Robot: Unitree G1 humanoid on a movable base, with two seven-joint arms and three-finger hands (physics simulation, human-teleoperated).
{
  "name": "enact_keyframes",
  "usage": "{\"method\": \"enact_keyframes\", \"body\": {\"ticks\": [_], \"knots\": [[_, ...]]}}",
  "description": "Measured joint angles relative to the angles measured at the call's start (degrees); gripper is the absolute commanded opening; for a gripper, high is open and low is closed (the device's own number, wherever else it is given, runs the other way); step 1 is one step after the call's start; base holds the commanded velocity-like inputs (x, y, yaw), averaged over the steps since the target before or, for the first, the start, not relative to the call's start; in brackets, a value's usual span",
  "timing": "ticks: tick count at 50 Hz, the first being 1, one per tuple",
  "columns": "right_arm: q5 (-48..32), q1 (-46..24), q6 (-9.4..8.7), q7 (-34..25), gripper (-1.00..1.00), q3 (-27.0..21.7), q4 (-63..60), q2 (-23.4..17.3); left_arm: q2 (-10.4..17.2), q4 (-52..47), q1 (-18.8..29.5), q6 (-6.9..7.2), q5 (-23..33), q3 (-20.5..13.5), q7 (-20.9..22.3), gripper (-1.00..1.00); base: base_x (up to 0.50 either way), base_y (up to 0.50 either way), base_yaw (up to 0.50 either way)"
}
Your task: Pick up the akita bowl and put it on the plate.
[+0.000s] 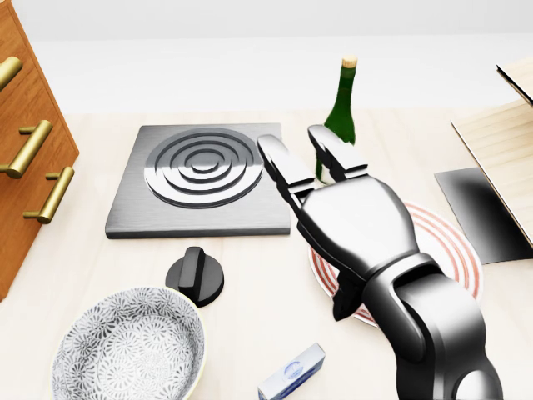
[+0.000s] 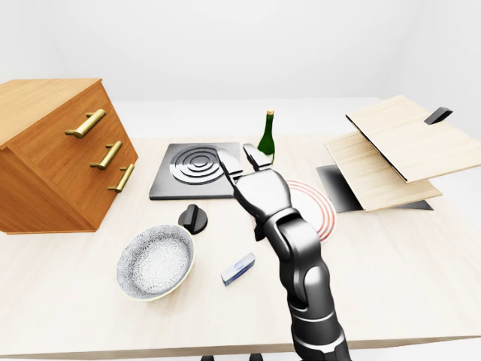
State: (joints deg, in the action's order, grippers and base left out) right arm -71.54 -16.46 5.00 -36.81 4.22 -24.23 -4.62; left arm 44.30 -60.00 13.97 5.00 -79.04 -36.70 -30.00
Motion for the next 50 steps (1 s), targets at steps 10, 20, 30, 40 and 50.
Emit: {"method": "enact_keyframes", "body": {"ticks": [10,20,30,40,50], "knots": [[-2.79,0.16,0.00,0.27,1.00,1.79,0.59,1.98,-0.20,0.00,0.22,0.00,0.24,0.29,0.00,1.00,0.00,0.00,0.00],[-4.86,0.95,0.00,0.05,1.00,4.45,0.47,4.19,-0.41,0.00,0.37,0.00,0.35,0.29,0.00,1.00,0.00,0.00,0.00],[-6.82,3.28,0.00,-0.36,1.00,8.38,-0.64,6.73,-1.07,0.00,0.57,0.00,0.44,-0.02,0.00,1.00,0.00,0.00,0.00],[-8.30,6.33,0.00,-0.36,1.00,13.63,-1.46,9.50,-2.20,0.00,0.75,0.00,1.04,-0.23,0.00,1.00,0.00,0.00,0.00],[-10.24,9.48,0.00,0.67,1.00,19.14,-1.89,11.11,-2.82,0.12,0.97,0.00,1.56,-0.37,0.00,1.00,0.00,0.00,0.00]]}}
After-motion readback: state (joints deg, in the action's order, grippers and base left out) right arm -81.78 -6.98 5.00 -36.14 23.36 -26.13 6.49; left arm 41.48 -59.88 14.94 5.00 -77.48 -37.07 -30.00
